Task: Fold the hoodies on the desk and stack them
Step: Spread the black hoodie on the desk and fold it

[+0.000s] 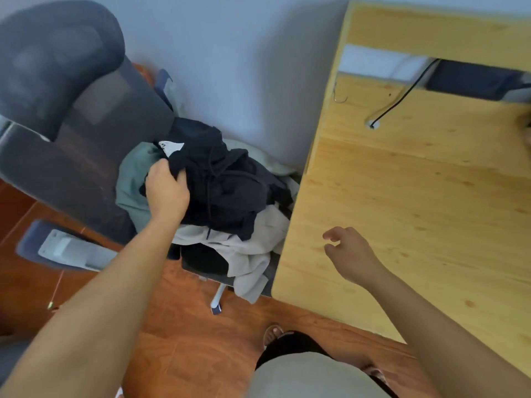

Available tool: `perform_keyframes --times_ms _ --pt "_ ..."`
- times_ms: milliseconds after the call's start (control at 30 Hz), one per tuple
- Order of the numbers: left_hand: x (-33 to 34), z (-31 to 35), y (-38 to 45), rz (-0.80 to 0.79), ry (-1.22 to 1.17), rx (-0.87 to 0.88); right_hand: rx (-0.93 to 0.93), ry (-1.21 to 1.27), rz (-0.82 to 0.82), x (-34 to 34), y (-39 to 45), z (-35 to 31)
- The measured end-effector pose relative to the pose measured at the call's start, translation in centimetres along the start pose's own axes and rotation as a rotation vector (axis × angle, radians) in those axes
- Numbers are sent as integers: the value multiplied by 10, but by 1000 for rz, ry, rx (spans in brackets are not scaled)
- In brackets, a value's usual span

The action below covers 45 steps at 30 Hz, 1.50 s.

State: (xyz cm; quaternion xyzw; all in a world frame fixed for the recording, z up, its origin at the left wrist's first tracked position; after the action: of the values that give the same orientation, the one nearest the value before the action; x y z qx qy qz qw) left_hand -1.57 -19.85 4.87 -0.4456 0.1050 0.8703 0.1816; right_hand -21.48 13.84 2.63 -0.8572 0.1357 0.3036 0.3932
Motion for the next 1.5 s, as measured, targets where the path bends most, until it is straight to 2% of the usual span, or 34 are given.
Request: perform_keyframes --times_ms 67,167,333,467,600,667,733,833,900,1033,1133,1200,1267,1333,1400,1433,1500 --pt "-26 38 -9 81 -191 68 4 41 13 -7 -9 4" --pt "-80 112 -20 118 -292 221 -34 91 86 -33 -24 4" --pt "-160 244 -63 215 -485 467 -232 192 271 -121 -73 -30" --pt "-226 368 -121 256 -621 689 -526 298 427 -212 -165 -61" --pt "-261 472 -191 225 -717 817 -866 340 302 -270 -256 -69" --pt "-262 507 -224 200 -733 836 -856 213 348 -280 -275 -52" --pt "-254 529 -251 154 -726 849 -772 198 503 -299 -289 -17" --pt "-228 536 -268 6 -714 829 -632 372 865 -347 -330 57" --pt "-205 530 -271 -142 -688 775 -588 458 960 -372 -370 93" --pt "-149 524 -264 -416 -604 543 -583 395 815 -379 -429 117" --pt "-107 534 -266 -486 -590 529 -608 758 487 -368 -443 120" --pt "-79 538 -275 -635 -749 537 -572 982 273 -358 -438 119" --pt "-59 535 -294 -734 -939 545 -539 1110 207 -351 -423 117" --pt "-44 518 -320 -828 -1058 530 -496 1233 232 -340 -403 114" --pt "-26 491 -353 -1047 -1144 507 -430 1338 250 -325 -375 113" --pt "-17 477 -369 -1162 -1131 514 -390 1391 231 -316 -361 113" --pt "1 456 -383 -1235 -896 577 -327 1481 178 -297 -339 108"
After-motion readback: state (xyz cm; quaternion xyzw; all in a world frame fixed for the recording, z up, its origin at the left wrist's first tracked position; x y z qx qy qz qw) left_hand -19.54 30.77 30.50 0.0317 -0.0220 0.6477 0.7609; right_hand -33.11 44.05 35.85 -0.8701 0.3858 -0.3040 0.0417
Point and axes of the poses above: each hand's wrist, its own y-axis towards the middle knuckle, its own x-axis out of the palm, z = x × y, the point moved 3 cm from there along y, towards the middle knuckle, and after that the axes turned 13 degrees about -z, right-handed, at the moved point
